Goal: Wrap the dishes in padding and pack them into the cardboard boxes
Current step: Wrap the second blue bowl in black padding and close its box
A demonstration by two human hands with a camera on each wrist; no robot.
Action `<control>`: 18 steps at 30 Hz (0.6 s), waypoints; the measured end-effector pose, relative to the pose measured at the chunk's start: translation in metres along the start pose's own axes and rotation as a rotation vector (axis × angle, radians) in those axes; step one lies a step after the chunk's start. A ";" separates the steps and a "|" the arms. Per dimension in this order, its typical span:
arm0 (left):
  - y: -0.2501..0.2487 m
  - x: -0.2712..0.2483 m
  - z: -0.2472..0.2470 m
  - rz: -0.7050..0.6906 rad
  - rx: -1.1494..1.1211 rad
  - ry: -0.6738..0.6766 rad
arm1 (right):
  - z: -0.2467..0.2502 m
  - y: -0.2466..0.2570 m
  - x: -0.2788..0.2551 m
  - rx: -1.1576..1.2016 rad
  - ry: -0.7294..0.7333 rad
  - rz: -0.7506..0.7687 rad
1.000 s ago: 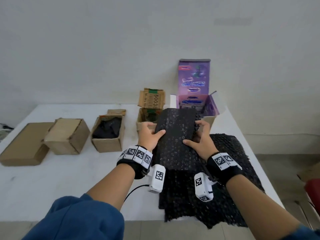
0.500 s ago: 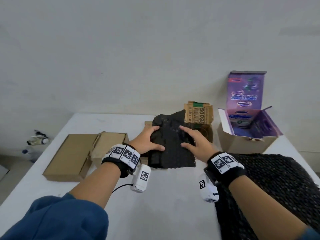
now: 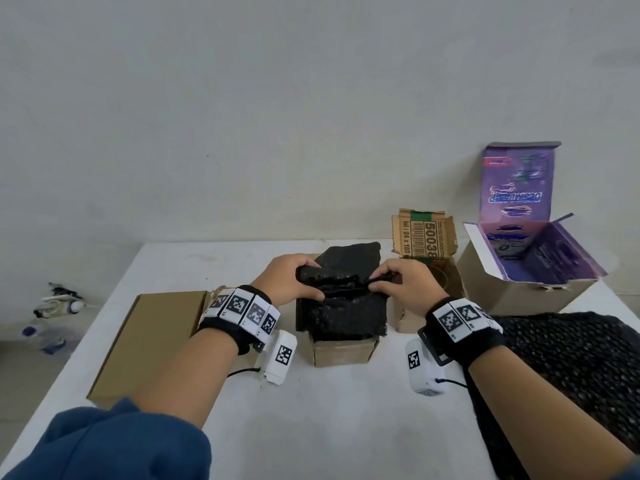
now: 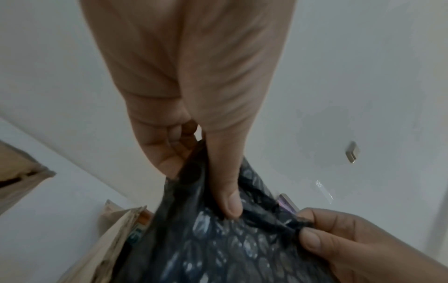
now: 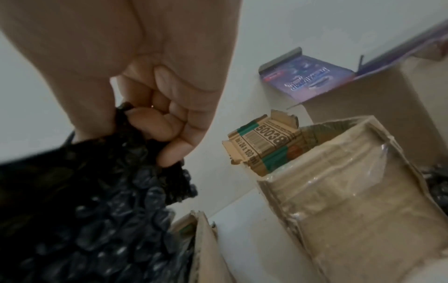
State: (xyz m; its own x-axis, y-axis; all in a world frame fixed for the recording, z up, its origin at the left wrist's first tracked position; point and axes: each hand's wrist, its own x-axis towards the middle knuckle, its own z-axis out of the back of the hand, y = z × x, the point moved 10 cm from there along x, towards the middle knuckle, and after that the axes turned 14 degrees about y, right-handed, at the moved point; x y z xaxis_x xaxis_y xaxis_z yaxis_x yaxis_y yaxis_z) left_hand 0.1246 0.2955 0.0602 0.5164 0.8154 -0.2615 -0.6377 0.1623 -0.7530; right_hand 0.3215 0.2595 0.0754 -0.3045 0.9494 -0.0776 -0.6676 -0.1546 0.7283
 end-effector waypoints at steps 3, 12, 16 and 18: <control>0.003 0.002 0.008 -0.039 0.021 -0.057 | 0.005 -0.001 0.000 -0.028 -0.088 -0.009; -0.003 0.012 0.015 -0.069 -0.160 0.008 | -0.020 0.021 0.005 0.087 0.139 -0.031; 0.002 0.014 0.024 -0.069 -0.164 -0.231 | -0.024 -0.013 0.002 0.229 -0.096 -0.189; -0.003 0.016 0.017 -0.098 0.002 -0.267 | -0.036 -0.036 -0.002 0.282 -0.152 -0.300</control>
State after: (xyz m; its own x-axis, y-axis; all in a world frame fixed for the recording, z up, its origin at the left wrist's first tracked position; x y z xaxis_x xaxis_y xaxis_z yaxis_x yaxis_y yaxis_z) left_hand 0.1252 0.3179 0.0681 0.4071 0.9132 -0.0186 -0.5930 0.2488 -0.7658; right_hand 0.3219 0.2531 0.0248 -0.0080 0.9734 -0.2290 -0.4928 0.1954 0.8479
